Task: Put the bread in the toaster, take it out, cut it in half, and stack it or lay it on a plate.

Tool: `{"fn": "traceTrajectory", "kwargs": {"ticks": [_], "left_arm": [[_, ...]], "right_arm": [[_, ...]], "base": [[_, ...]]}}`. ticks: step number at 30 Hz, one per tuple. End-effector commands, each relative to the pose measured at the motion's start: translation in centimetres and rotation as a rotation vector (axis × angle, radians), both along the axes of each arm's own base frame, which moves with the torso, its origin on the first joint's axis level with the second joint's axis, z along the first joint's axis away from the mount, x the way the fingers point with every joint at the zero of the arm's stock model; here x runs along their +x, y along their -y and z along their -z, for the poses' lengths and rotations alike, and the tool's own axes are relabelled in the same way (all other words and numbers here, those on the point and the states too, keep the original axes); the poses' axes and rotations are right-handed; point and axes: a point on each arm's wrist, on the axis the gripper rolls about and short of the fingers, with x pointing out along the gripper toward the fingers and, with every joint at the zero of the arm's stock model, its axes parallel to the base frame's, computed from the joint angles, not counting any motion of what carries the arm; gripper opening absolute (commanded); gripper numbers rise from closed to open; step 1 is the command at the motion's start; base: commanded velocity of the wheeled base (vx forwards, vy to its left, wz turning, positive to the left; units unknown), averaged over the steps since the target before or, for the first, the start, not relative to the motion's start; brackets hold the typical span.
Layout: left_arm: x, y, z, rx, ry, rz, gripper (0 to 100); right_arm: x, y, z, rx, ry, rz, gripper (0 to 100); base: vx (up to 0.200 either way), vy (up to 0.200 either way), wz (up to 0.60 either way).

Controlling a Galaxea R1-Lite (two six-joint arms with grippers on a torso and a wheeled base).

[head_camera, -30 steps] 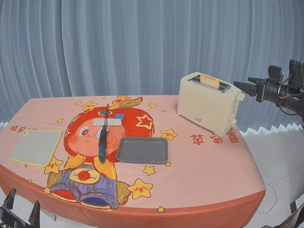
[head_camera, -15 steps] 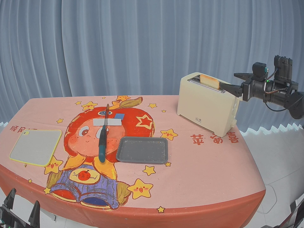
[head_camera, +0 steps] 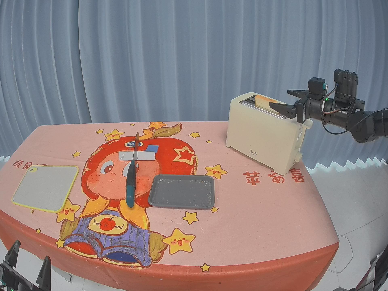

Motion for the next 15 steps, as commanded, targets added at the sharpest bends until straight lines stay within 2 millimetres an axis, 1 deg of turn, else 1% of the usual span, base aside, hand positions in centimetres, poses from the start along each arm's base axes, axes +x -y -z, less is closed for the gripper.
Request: {"fn": "traceTrajectory", "kwargs": {"ticks": [1, 11, 15], "left_arm": [[0.1, 0.0, 0.5, 0.000, -0.018, -0.001, 100], [0.1, 0.0, 0.5, 0.000, -0.018, -0.001, 100], [0.1, 0.0, 0.5, 0.000, -0.020, -0.001, 100]], "right_arm": [[2.1, -0.2, 2.0, -0.006, -0.033, 0.001, 100], [3.5, -0.8, 3.2, -0.014, -0.040, -0.009, 100], [3.5, -1.4, 3.5, -0.018, -0.043, -0.022, 100]], "base": [[0.000, 0.000, 0.00], [0.000, 0.000, 0.00], [0.000, 0.000, 0.00]]}}
